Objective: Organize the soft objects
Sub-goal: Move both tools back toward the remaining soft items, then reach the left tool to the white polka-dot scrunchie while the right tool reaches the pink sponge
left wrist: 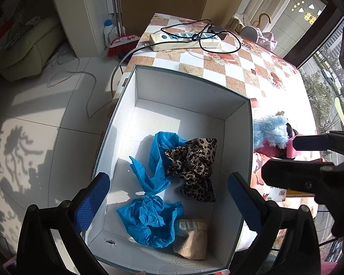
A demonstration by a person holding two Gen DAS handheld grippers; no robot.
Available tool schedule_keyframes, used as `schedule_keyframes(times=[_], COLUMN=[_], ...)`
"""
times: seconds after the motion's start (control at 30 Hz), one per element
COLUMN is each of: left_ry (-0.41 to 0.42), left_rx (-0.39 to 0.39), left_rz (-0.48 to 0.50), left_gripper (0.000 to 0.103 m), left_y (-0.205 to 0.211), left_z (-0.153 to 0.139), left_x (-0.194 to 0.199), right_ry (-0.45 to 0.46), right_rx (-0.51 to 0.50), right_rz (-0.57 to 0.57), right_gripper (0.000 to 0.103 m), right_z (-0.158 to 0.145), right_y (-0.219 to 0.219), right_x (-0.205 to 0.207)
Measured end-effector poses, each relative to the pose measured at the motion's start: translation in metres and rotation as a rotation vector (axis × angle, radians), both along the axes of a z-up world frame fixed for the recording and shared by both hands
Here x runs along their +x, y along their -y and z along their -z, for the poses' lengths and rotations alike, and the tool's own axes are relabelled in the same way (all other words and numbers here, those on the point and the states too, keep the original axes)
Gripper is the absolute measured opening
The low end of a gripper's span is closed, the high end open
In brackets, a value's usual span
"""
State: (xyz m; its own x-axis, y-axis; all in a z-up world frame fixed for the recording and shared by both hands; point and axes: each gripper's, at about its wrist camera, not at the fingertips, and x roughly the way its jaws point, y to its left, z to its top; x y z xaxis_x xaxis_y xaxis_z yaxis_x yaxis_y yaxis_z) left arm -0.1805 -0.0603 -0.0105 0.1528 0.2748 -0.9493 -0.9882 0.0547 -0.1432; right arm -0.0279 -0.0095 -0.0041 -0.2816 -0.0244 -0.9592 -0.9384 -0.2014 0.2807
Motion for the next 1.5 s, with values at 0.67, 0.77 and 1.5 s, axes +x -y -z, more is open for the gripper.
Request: schedule_keyframes(times=[0.67,0.77,1.5], left_ry=[-0.098,-0.117,-0.217], left_rx=[-0.002,-0.004,-0.066], left_rz=[0.338,0.386,0.450], left_gripper=[0.103,0.103,0.103], left_y=[-0.023,-0.026,-0.049], left_z=[-0.018,-0.017,0.007], left_x=[0.115,0.138,0.200], right_ry=[0.106,0.164,0.332], right_rx=[-0.024,-0.078,-0.278], right_rz=[0.268,0.267,0.150], right_gripper=[0.102,0.102,0.102], right_z=[-0.021,0.000,0.115], right_y=[-0.010,-0.014,-0.058], right_x=[0.168,0.188,0.239])
